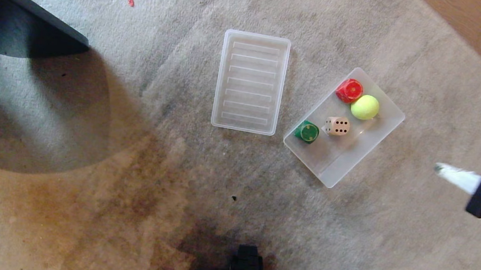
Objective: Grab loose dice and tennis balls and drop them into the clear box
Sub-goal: Pick up the ball on the table
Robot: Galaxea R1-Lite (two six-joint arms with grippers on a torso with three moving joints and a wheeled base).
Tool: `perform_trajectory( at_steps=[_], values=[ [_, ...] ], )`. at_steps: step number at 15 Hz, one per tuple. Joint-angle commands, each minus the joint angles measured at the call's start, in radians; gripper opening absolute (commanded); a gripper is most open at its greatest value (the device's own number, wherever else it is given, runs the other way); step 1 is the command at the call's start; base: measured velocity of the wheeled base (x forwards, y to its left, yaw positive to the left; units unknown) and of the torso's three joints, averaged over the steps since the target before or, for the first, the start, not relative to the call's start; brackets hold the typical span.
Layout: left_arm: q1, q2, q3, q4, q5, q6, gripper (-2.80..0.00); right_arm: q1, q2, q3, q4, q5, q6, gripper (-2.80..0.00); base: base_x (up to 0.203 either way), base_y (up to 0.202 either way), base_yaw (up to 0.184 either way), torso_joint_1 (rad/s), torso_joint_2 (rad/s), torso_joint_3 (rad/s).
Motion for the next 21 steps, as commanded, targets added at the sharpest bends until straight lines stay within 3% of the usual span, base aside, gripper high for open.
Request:
perform_trajectory(
  at_steps=[1, 3, 5, 21],
  values=[
    [0.0, 0.0, 0.0, 0.0, 0.001, 0.0, -2.8, -0.062, -0.716, 0.204, 0.303, -0.02, -0.083, -2.8, 0.0, 0.0, 0.0, 0.0, 0.0, 0.0],
    [0.0, 0.0, 0.0, 0.0, 0.001, 0.0, -2.8, -0.096, -0.946, 0.319, 0.48, -0.045, -0.145, -2.8, 0.0, 0.0, 0.0, 0.0, 0.0, 0.0],
    [0.0, 0.0, 0.0, 0.0, 0.001, 0.0, -2.8, -0.13, -1.049, 0.439, 0.637, -0.093, -0.213, -2.8, 0.0, 0.0, 0.0, 0.0, 0.0, 0.0],
    [0.0, 0.0, 0.0, 0.0, 0.001, 0.0, -2.8, -0.136, -1.054, 0.445, 0.65, -0.108, -0.226, -2.8, 0.0, 0.0, 0.0, 0.0, 0.0, 0.0]
  ],
)
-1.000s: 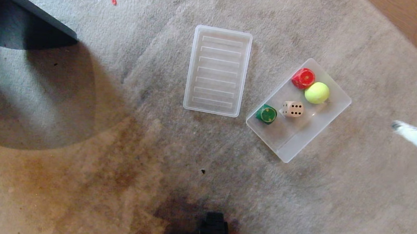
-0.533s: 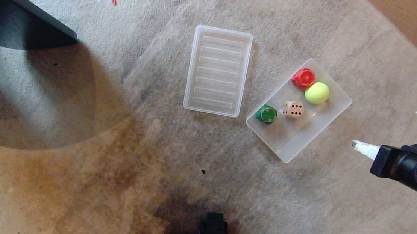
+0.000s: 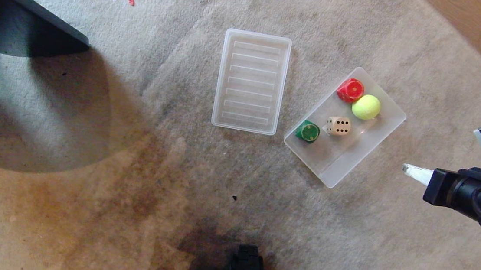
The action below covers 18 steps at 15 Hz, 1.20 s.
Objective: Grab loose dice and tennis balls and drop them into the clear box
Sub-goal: Pick up the ball on the table
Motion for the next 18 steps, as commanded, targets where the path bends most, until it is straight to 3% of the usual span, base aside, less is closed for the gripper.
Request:
perform_trajectory(
  at_steps=[1, 18],
  values=[
    [0.0, 0.0, 0.0, 0.0, 0.0, 0.0, -2.8, -0.137, -1.315, 0.447, 0.816, -0.108, -0.247, -2.8, 0.0, 0.0, 0.0, 0.0, 0.0, 0.0],
    [0.0, 0.0, 0.0, 0.0, 0.0, 0.0, -2.8, -0.137, -1.315, 0.447, 0.815, -0.108, -0.248, -2.8, 0.0, 0.0, 0.0, 0.0, 0.0, 0.0]
  ],
)
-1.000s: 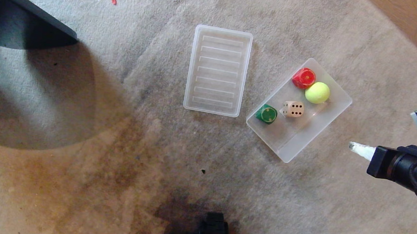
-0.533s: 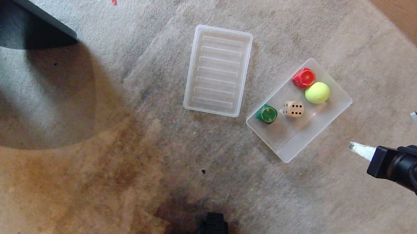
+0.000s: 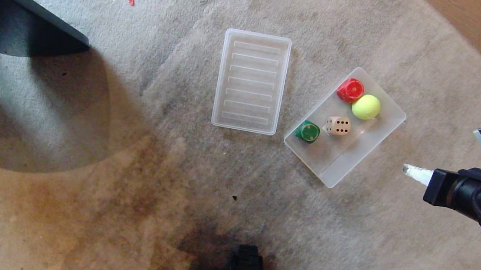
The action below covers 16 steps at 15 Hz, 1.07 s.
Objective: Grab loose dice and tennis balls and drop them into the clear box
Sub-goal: Pick up the ball on the table
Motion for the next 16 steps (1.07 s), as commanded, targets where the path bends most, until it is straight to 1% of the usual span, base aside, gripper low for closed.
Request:
perform_trajectory(
  at_steps=[1, 2, 3, 4, 5, 7, 12, 14, 16],
  values=[
    [0.0, 0.002, 0.0, 0.0, 0.0, 0.0, -2.8, -0.137, -1.315, 0.441, 0.817, -0.104, -0.237, -2.8, 0.0, 0.0, 0.0, 0.0, 0.0, 0.0],
    [0.0, 0.001, 0.0, 0.0, 0.0, 0.0, -2.8, -0.137, -1.315, 0.408, 0.834, -0.109, -0.206, -2.8, 0.0, 0.0, 0.0, 0.0, 0.0, 0.0],
    [0.0, 0.002, 0.0, 0.0, 0.0, 0.0, -2.8, -0.137, -1.315, 0.397, 0.847, -0.124, -0.195, -2.8, 0.0, 0.0, 0.0, 0.0, 0.0, 0.0],
    [0.0, 0.001, 0.0, 0.0, 0.0, 0.0, -2.8, -0.137, -1.315, 0.416, 0.855, -0.141, -0.199, -2.8, 0.0, 0.0, 0.0, 0.0, 0.0, 0.0],
    [0.0, 0.002, 0.0, 0.0, 0.0, 0.0, -2.8, -0.137, -1.315, 0.417, 0.856, -0.143, -0.2, -2.8, 0.0, 0.0, 0.0, 0.0, 0.0, 0.0],
    [0.0, 0.0, 0.0, 0.0, 0.0, 0.0, -2.8, -0.137, -1.315, 0.423, 0.862, -0.129, -0.226, -2.8, 0.0, 0.0, 0.0, 0.0, 0.0, 0.0],
    [0.0, 0.0, 0.0, 0.0, 0.0, 0.0, -2.8, -0.137, -1.315, 0.423, 0.862, -0.129, -0.226, -2.8, 0.0, 0.0, 0.0, 0.0, 0.0, 0.0],
    [0.0, 0.0, 0.002, 0.0, 0.0, 0.001, -2.8, -0.137, -1.315, 0.423, 0.862, -0.117, -0.235, -2.8, 0.0, 0.0, 0.0, 0.0, 0.0, 0.0],
    [0.0, 0.0, 0.0, 0.0, 0.0, 0.001, -2.8, -0.137, -1.315, 0.423, 0.861, -0.118, -0.224, -2.8, 0.0, 0.0, 0.0, 0.0, 0.0, 0.0]
  ],
)
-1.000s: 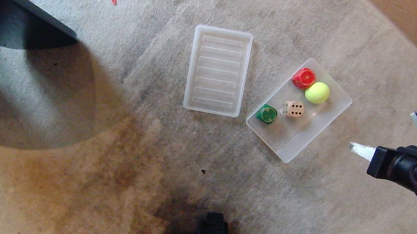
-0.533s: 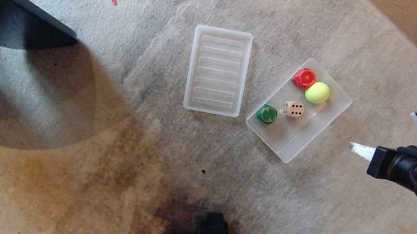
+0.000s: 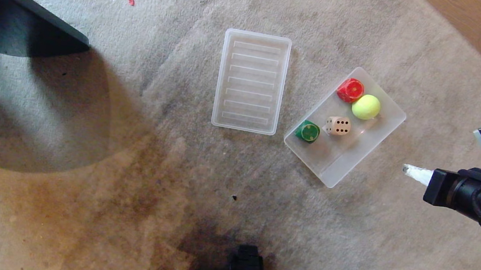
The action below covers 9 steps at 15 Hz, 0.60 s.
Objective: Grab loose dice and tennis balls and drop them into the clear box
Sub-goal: Pick up the ball on the table
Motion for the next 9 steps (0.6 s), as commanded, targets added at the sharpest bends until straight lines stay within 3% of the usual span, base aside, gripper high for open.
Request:
perform_trajectory(
  at_steps=[1, 9],
  values=[
    [0.0, 0.0, 0.0, 0.0, 0.0, 0.0, -2.8, -0.137, -1.315, 0.424, 0.86, -0.118, -0.224, -2.8, 0.0, 0.0, 0.0, 0.0, 0.0, 0.0],
    [0.0, 0.0, 0.0, 0.0, 0.0, 0.0, -2.8, -0.137, -1.315, 0.424, 0.86, -0.116, -0.226, -2.8, 0.0, 0.0, 0.0, 0.0, 0.0, 0.0]
  ],
)
